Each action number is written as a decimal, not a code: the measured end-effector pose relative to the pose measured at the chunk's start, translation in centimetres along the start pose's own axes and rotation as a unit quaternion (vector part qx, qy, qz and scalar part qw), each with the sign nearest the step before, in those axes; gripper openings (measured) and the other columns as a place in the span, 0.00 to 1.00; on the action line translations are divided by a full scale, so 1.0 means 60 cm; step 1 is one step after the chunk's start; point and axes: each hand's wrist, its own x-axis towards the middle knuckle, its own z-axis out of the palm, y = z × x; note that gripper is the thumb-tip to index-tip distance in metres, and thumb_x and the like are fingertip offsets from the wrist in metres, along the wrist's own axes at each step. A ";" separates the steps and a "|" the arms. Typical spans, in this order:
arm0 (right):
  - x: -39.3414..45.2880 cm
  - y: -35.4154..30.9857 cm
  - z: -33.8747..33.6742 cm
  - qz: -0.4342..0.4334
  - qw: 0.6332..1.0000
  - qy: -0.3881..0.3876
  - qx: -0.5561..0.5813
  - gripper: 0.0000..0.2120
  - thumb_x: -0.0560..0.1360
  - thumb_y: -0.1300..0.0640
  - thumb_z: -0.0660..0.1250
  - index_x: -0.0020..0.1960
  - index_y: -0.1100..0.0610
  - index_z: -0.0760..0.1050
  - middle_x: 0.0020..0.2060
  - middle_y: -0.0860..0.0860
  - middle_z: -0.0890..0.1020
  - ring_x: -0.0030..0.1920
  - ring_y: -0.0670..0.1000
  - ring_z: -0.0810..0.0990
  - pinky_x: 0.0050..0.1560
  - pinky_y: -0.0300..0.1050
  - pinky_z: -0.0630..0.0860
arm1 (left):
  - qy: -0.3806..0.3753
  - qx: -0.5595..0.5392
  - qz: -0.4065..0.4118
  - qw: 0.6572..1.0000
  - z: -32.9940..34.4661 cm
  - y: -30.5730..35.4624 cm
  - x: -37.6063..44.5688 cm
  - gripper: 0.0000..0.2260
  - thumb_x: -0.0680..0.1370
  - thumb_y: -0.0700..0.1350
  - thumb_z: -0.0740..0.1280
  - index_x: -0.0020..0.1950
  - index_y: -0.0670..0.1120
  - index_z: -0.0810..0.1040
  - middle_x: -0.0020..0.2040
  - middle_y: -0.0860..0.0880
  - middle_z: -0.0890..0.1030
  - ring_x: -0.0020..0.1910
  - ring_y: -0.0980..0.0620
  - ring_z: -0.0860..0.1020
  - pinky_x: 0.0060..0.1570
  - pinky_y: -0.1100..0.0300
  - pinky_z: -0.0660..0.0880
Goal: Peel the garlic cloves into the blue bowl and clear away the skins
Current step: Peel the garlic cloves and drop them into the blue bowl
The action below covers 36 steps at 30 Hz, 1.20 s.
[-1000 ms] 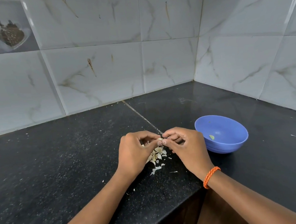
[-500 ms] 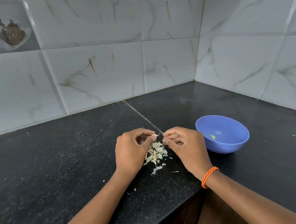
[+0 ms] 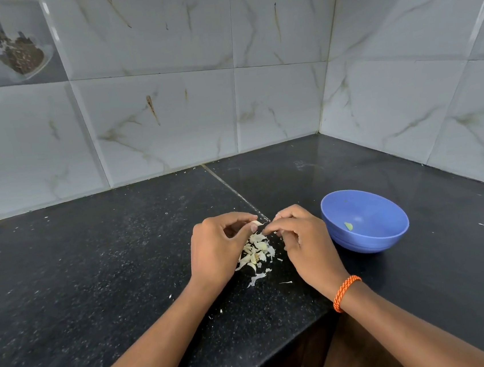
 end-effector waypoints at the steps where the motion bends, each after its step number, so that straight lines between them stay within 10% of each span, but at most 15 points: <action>1: -0.001 0.000 0.000 0.006 1.000 0.008 0.009 0.19 0.81 0.69 0.66 0.52 0.47 0.88 0.50 0.41 0.80 0.49 0.44 0.81 0.46 0.45 0.81 | -0.001 0.002 -0.002 1.000 0.000 -0.001 0.000 0.04 0.79 0.50 0.79 0.52 0.58 0.91 0.42 0.62 0.88 0.41 0.54 0.87 0.46 0.46 0.85; 6: -0.001 -0.014 -0.009 0.026 0.991 0.006 0.131 0.14 0.82 0.58 0.71 0.67 0.48 0.81 0.51 0.42 0.85 0.53 0.44 0.85 0.48 0.40 0.84 | -0.023 0.006 -0.007 1.000 0.001 0.003 -0.001 0.08 0.78 0.46 0.80 0.56 0.55 0.91 0.46 0.61 0.89 0.42 0.58 0.86 0.48 0.49 0.85; 14: -0.003 -0.010 -0.007 0.017 0.992 0.023 0.123 0.05 0.78 0.58 0.77 0.53 0.51 0.85 0.45 0.42 0.87 0.47 0.45 0.87 0.47 0.46 0.86 | -0.084 0.006 0.037 0.996 -0.001 0.019 -0.008 0.19 0.80 0.42 0.77 0.69 0.57 0.83 0.46 0.62 0.89 0.49 0.64 0.86 0.60 0.58 0.81; 19: -0.002 0.002 -0.020 0.006 0.998 -0.048 0.027 0.04 0.84 0.57 0.69 0.52 0.52 0.82 0.43 0.44 0.83 0.42 0.45 0.84 0.45 0.49 0.84 | -0.050 0.104 0.051 0.992 -0.002 0.017 -0.008 0.02 0.79 0.52 0.78 0.50 0.60 0.90 0.45 0.65 0.87 0.50 0.66 0.82 0.51 0.60 0.79; 23: -0.001 0.007 -0.032 -0.001 0.992 -0.109 -0.060 0.04 0.84 0.56 0.69 0.51 0.49 0.80 0.44 0.42 0.80 0.44 0.44 0.81 0.48 0.49 0.82 | 0.004 0.162 0.014 0.987 -0.006 0.012 -0.009 0.15 0.71 0.58 0.83 0.35 0.55 0.81 0.31 0.60 0.81 0.34 0.56 0.80 0.33 0.58 0.73; 30: 0.029 -0.017 -0.070 -0.042 0.990 -0.019 -0.132 0.06 0.81 0.57 0.72 0.47 0.47 0.80 0.42 0.42 0.81 0.44 0.46 0.79 0.41 0.49 0.76 | -0.052 0.053 0.055 0.996 0.000 0.008 -0.003 0.09 0.84 0.46 0.73 0.57 0.61 0.88 0.40 0.64 0.86 0.30 0.58 0.78 0.35 0.65 0.72; 33: -0.006 -0.021 -0.033 -0.043 0.976 -0.105 -0.188 0.07 0.81 0.60 0.68 0.47 0.50 0.79 0.45 0.44 0.79 0.50 0.51 0.79 0.46 0.51 0.75 | -0.012 0.086 0.083 0.993 0.001 -0.001 0.003 0.16 0.83 0.39 0.72 0.61 0.59 0.88 0.49 0.64 0.87 0.54 0.63 0.80 0.53 0.71 0.72; 36: 0.008 -0.015 -0.044 -0.027 0.979 -0.119 -0.165 0.06 0.81 0.59 0.71 0.47 0.50 0.83 0.45 0.45 0.82 0.49 0.51 0.80 0.49 0.52 0.77 | -0.013 0.071 0.063 0.995 -0.003 -0.002 0.004 0.06 0.82 0.46 0.75 0.55 0.58 0.89 0.36 0.62 0.84 0.45 0.61 0.81 0.51 0.61 0.77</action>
